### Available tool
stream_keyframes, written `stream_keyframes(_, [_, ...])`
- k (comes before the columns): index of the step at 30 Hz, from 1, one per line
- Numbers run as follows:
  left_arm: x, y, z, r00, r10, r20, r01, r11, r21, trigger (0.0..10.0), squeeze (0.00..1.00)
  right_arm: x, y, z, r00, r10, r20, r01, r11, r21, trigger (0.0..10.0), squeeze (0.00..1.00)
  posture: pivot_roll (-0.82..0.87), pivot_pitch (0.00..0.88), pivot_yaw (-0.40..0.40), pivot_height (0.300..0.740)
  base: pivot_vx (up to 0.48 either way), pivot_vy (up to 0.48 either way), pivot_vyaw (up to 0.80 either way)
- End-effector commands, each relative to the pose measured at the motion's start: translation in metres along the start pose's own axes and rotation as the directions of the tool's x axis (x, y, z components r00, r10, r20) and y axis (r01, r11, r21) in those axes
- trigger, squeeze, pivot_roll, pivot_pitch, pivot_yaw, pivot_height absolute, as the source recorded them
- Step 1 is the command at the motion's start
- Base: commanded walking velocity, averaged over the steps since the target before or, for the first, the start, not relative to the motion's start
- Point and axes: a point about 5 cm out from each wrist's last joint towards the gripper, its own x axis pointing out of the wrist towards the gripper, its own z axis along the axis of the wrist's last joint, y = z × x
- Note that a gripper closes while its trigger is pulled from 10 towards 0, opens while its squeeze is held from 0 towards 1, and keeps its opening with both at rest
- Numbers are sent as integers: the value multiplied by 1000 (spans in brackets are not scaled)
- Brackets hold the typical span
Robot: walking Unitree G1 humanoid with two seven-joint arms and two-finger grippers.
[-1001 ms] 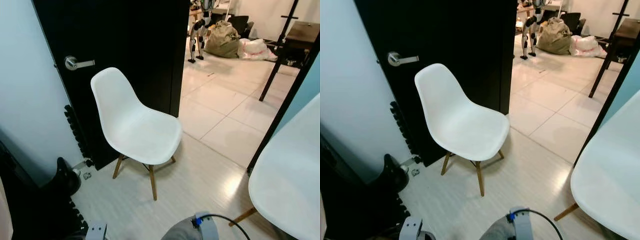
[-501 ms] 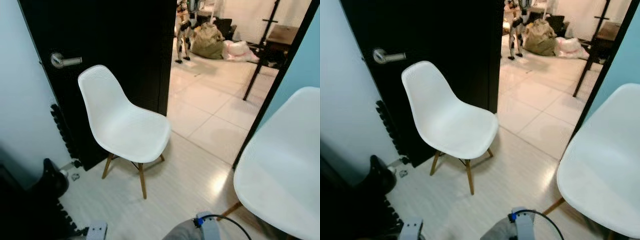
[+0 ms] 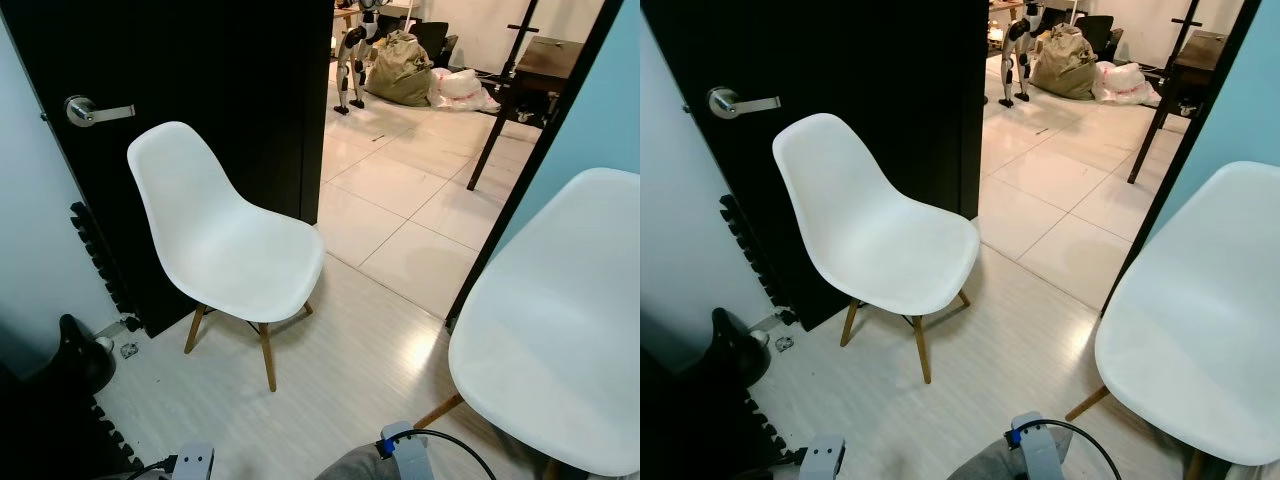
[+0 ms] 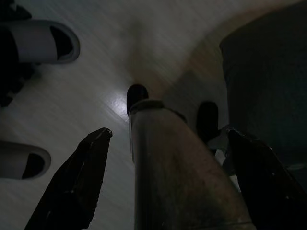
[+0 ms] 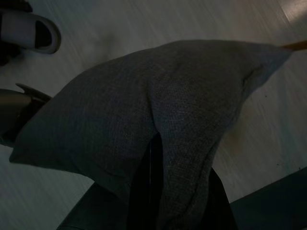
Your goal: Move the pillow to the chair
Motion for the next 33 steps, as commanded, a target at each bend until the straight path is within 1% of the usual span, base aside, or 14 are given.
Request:
stream_keyframes(1, [-1, 0, -7, 1000, -1, -27, 1, 1000, 4, 10000, 0, -1, -4, -2, 1000, -27, 1, 27, 999, 22, 10000, 0, 38, 0, -50, 740, 0, 0, 0])
stream_keyframes(3, [-1, 0, -7, 1000, -3, -28, 3, 1000, 5, 10000, 0, -1, -5, -3, 999, -35, -2, 36, 998, 45, 10000, 0, 38, 0, -48, 740, 0, 0, 0])
stream_keyframes(12, [0, 1, -2, 1000, -17, -26, 18, 999, 31, 10000, 0, -1, -3, -2, 999, -41, -4, 41, 998, 55, 10000, 0, 37, 0, -40, 740, 0, 0, 0])
stream_keyframes(16, [1, 3, 4, 1000, -6, -7, 6, 1000, 3, 10000, 0, 0, -4, 2, 998, -56, 9, 55, 994, 90, 10000, 0, 28, 0, -22, 740, 0, 0, 0])
stream_keyframes(22, [1, 3, 4, 1000, -14, -19, 15, 999, 35, 10000, 0, 0, -4, 3, 998, -63, 13, 61, 992, 114, 10000, 0, 23, 0, -9, 740, 0, 0, 0])
stream_keyframes(24, [0, 4, 3, 1000, -19, -22, 20, 999, 47, 10000, 0, 1, -2, 1, 998, -61, 10, 59, 992, 113, 10000, 0, 15, 0, -1, 740, 0, 0, 0])
stream_keyframes(26, [0, 5, 1, 1000, -17, -26, 18, 999, 47, 10000, 0, 0, -1, -3, 998, -68, 4, 67, 989, 135, 10000, 0, 9, 0, -1, 740, 0, 0, 0])
stream_keyframes(33, [0, -3, -2, 999, -34, -33, 36, 998, 49, 10000, 0, -1, -4, -7, 996, -83, -6, 83, 985, 152, 10000, 0, 14, 0, -5, 740, 0, 0, 0])
